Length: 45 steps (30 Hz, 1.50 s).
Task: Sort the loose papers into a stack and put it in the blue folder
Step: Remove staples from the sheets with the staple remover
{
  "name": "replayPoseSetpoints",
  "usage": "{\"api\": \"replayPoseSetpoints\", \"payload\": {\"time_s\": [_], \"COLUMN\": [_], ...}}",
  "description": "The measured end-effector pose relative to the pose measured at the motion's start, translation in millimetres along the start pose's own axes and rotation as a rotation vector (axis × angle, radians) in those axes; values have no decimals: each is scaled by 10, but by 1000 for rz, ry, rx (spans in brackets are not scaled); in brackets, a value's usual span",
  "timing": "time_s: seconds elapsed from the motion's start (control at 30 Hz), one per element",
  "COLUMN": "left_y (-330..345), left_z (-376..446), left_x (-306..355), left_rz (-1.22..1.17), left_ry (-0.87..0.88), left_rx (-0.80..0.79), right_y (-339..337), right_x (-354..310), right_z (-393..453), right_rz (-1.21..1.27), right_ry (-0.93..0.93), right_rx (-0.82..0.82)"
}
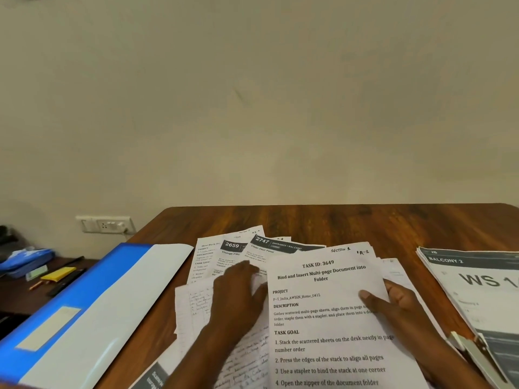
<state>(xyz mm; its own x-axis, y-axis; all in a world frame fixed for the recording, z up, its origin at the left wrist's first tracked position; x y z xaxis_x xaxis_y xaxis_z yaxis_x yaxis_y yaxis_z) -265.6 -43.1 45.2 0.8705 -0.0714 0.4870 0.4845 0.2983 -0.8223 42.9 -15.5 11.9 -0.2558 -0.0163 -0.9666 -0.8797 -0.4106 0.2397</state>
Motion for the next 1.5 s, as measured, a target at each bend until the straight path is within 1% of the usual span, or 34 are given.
{"api": "replayPoseSetpoints", "payload": {"time_s": [0.03, 0.07, 0.13, 0.17, 0.2, 0.23, 0.3, 0.37, 0.43, 0.5, 0.6, 0.7, 0.8, 0.93, 1.1, 1.3, 1.33, 1.5], "left_y": [-14, 47, 221, 270, 288, 258, 129, 56, 43, 13, -56, -100, -180, -164, -155, -45, -26, -39], "left_z": [50, 102, 162, 172, 188, 206, 233, 265, 290, 296, 292, 297, 275, 211, 172, 220, 229, 234], "left_x": [-107, -217, -366, -401, -421, -410, -386, -385, -429, -496, -540, -565, -615, -685, -696, -832, -844, -851], "left_rz": [69, 158, 256, 264, 259, 248, 230, 151, 26, -118, -223, -390, -552, -746, -898, -1011, -1027, -1026], "left_ry": [-110, -204, -280, -286, -289, -293, -303, -312, -354, -412, -452, -449, -409, -383, -329, -320, -318, -336], "left_rx": [-28, -132, -344, -388, -384, -335, -171, -76, -57, -10, 49, 78, 149, 163, 179, 141, 138, 160], "right_y": [-2, 21, 21, 6, 23, -1, -21, 12, 28, 32, 24, 8, 2, 18, -2, -61, -68, -97], "right_x": [-9, -40, -48, -39, -65, -59, -28, -52, -78, -82, -92, -74, -51, -41, -20, 55, 47, 52], "right_z": [1, -20, -39, -40, -53, -43, -30, -37, -34, -40, -49, -43, -33, -27, 14, 40, 31, 52], "right_rz": [14, 9, -24, -40, -47, -48, -42, -12, -49, -22, -42, -54, -27, 12, 19, -20, -47, -45], "right_ry": [-4, 4, 30, 41, 49, 55, 58, 37, 21, 28, 47, 60, 57, 60, 5, 2, 3, -5], "right_rx": [-2, 3, 6, 11, 16, 32, 31, 8, -17, -7, 20, 27, 39, 39, 42, 21, 37, 61]}}
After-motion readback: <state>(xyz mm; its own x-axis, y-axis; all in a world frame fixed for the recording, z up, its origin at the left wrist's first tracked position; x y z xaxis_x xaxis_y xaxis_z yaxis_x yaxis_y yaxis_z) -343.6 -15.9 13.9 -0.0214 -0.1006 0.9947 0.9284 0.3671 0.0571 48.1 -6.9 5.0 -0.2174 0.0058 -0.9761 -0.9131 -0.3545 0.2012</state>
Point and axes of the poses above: each hand's wrist, its own z-axis towards the middle knuckle, its own y-axis out of the palm, x = y × z, the point moved 8 cm from there along z, towards the middle knuckle, and after that the axes turned 13 degrees about -x, right-handed, at the moved point
